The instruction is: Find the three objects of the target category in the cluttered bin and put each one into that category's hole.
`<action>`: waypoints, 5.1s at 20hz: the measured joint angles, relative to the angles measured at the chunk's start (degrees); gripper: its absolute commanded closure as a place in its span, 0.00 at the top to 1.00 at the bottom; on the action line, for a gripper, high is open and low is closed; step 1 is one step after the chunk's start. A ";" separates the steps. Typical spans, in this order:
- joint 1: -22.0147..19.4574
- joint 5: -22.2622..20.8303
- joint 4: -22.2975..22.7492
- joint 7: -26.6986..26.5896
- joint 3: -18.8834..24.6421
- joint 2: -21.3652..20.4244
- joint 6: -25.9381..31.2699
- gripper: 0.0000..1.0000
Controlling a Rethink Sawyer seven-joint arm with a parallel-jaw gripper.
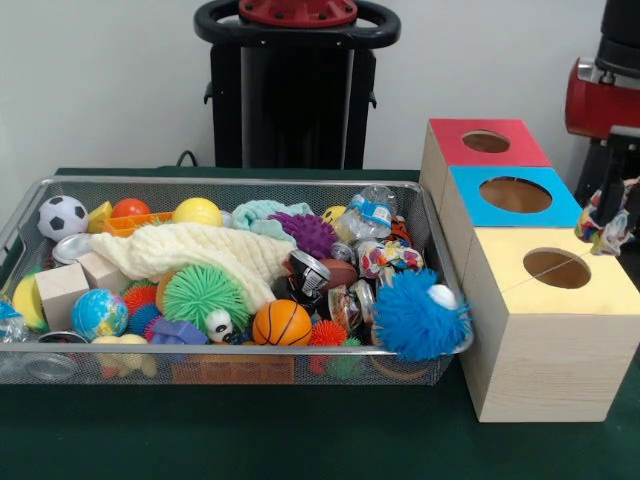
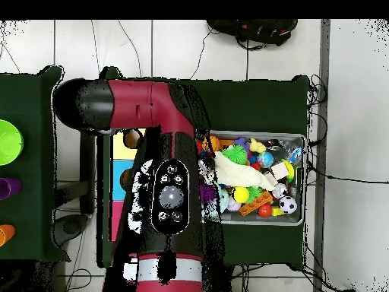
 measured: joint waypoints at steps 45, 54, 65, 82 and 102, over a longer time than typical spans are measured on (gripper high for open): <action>-2.58 -5.22 28.17 0.00 5.52 -13.11 -23.51 0.00; -2.11 -6.12 28.84 0.00 5.52 -13.12 -23.51 1.00; -1.77 -6.16 28.95 0.00 5.52 -13.29 -23.51 1.00; -2.10 -6.15 28.68 0.00 5.52 -10.47 -25.99 1.00; -1.96 -6.15 27.72 0.00 5.50 -9.01 -26.17 0.00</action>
